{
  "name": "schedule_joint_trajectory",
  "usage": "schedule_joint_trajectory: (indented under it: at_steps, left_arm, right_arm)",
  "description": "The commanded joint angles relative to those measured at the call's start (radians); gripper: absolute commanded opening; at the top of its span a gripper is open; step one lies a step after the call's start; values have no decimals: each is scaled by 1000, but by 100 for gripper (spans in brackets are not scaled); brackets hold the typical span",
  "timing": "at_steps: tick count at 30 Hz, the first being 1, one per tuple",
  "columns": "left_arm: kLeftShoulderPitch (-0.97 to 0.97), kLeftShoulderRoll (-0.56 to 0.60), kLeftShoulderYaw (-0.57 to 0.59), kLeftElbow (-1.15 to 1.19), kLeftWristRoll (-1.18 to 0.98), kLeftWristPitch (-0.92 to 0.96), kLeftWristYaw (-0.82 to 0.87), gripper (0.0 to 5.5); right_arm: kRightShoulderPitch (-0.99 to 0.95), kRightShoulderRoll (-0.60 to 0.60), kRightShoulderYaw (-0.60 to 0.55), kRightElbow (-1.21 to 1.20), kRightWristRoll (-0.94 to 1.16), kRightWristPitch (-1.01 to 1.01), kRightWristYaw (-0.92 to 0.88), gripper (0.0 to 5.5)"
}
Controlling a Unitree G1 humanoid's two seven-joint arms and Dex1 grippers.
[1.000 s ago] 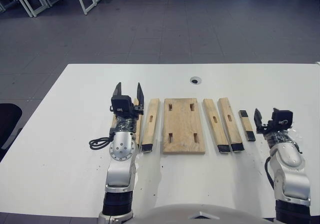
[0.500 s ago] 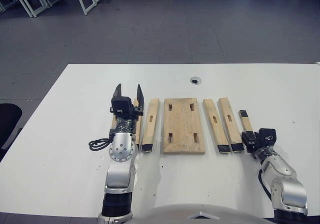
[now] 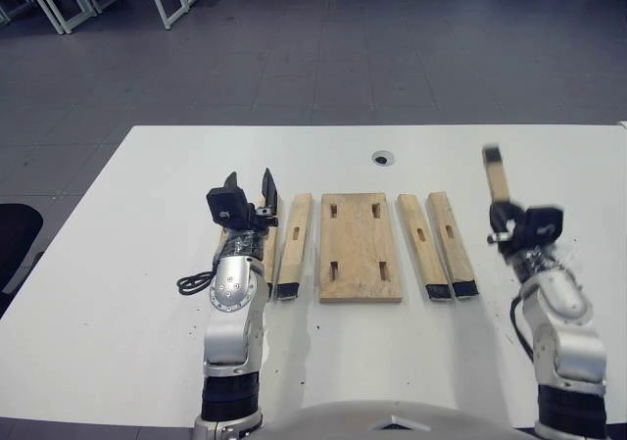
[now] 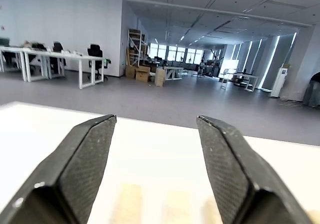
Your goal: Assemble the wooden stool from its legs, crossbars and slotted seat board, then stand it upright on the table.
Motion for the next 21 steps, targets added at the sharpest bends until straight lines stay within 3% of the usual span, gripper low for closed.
schedule_joint_trajectory:
  at_steps: [1,3,6,14,19,21]
  left_arm:
    - [-52,-39,36,-78,-455,279,-108,300]
    - [-60,-31,54,-113,-687,366,-125,300]
    - [-72,8,64,-120,-863,440,-125,300]
    - [-65,21,-5,-139,-946,485,-90,300]
    - [-68,29,-9,-145,-998,474,-74,300]
    - [-65,38,-6,-142,-983,461,-73,260]
  right_arm:
    - [-23,-57,93,-81,61,-29,158,127]
    - [-38,-84,112,-111,85,-41,222,127]
    - [-61,-113,140,-130,109,-59,298,127]
    - [-6,-171,307,-201,95,-95,436,127]
    - [12,-193,341,-195,65,-131,453,127]
    - [18,-193,337,-190,52,-140,442,127]
